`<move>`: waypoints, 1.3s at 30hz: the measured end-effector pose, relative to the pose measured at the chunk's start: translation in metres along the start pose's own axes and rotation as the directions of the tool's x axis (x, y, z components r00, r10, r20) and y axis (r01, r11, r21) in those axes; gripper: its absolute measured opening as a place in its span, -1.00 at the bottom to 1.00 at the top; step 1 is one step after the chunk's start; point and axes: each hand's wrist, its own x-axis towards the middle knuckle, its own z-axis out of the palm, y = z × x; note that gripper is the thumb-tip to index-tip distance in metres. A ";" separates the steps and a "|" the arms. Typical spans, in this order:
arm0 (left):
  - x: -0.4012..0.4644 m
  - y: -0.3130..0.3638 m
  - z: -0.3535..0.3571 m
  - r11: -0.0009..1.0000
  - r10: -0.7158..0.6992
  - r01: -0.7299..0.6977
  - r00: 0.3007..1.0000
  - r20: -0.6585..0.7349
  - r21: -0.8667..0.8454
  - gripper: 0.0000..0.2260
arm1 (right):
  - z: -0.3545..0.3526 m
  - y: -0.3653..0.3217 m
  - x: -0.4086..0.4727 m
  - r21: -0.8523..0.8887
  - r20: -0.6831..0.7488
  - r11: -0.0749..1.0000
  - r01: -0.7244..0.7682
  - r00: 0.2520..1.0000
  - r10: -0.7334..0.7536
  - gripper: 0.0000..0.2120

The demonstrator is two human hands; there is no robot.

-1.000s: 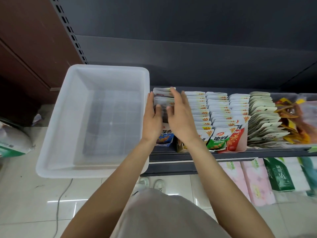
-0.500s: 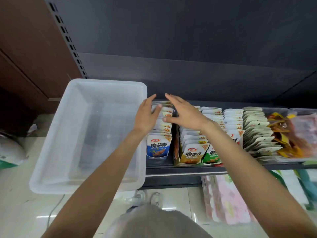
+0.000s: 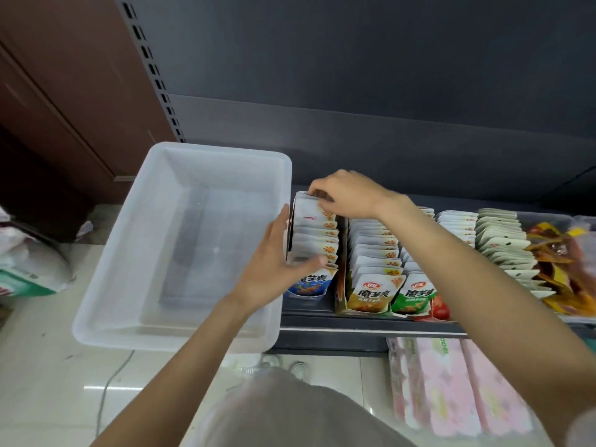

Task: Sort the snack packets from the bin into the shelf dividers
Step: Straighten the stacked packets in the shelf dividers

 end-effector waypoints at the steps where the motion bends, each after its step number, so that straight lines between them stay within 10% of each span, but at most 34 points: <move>1: -0.005 0.000 0.008 1.000 0.004 -0.004 1.000 0.021 -0.002 -0.25 | -0.002 -0.001 0.004 -0.025 0.012 1.000 0.009 1.000 -0.009 -0.74; 12: 0.015 -0.012 0.041 1.000 -0.006 0.003 0.981 -0.195 -0.015 -0.18 | -0.016 0.002 0.024 -0.042 0.368 0.996 0.079 0.928 -0.058 -0.84; 29: 0.013 -0.013 0.041 0.984 -0.077 0.042 0.977 -0.198 -0.176 -0.35 | -0.016 0.004 0.008 0.118 0.189 0.991 -0.060 0.981 0.037 -0.80; 34: -0.001 -0.013 0.044 0.902 -0.189 0.086 0.960 -0.207 -0.424 -0.54 | -0.008 -0.007 -0.050 0.534 -0.197 0.831 -0.155 0.933 0.300 -0.56; 39: -0.004 0.000 0.047 0.908 -0.185 0.065 0.948 -0.257 -0.414 -0.67 | 0.021 -0.042 -0.079 0.822 -0.074 0.533 -0.198 0.892 0.446 -0.53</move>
